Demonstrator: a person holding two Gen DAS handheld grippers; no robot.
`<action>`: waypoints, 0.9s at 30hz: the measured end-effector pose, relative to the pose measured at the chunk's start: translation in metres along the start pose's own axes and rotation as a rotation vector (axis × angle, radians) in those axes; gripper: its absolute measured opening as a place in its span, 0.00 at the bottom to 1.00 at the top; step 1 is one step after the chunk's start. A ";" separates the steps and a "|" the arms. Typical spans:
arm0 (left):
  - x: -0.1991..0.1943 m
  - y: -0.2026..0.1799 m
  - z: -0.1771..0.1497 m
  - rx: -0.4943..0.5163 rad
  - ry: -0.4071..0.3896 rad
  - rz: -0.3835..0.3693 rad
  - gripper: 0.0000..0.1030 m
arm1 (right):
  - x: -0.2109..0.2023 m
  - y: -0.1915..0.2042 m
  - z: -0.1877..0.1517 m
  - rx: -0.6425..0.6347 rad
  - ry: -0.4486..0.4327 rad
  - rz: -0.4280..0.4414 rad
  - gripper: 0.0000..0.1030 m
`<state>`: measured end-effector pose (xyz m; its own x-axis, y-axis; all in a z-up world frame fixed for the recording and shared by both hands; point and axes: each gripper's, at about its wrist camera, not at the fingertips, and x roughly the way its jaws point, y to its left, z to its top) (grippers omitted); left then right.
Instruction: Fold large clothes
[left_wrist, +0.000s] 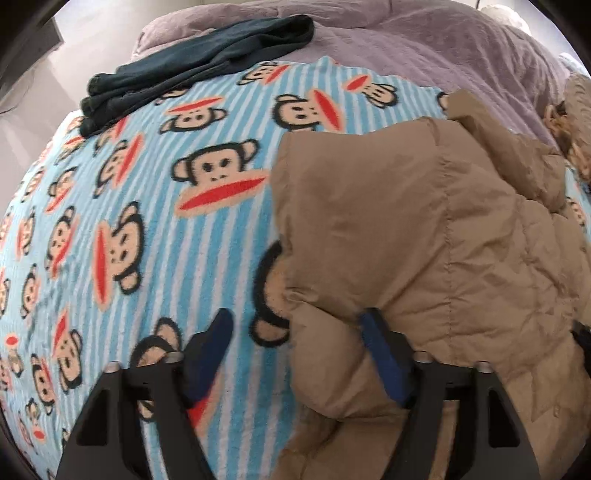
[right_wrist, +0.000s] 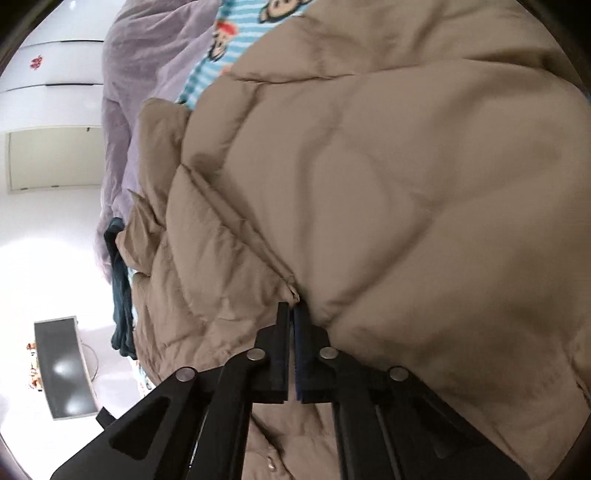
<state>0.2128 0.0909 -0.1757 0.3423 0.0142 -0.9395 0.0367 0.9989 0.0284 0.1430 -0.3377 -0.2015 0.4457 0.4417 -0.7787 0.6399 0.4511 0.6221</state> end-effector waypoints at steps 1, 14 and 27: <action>0.001 0.001 0.000 -0.001 -0.001 0.002 0.78 | -0.001 -0.001 -0.002 -0.004 0.000 -0.007 0.00; -0.071 -0.054 -0.017 0.101 -0.006 -0.042 0.78 | -0.059 0.000 -0.016 -0.147 0.028 -0.030 0.57; -0.103 -0.188 -0.070 0.224 0.073 -0.182 0.88 | -0.148 -0.072 -0.001 -0.090 -0.060 -0.021 0.83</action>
<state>0.1050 -0.0952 -0.1081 0.2425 -0.1532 -0.9580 0.3003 0.9508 -0.0760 0.0304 -0.4343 -0.1308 0.4711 0.3859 -0.7932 0.5916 0.5288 0.6086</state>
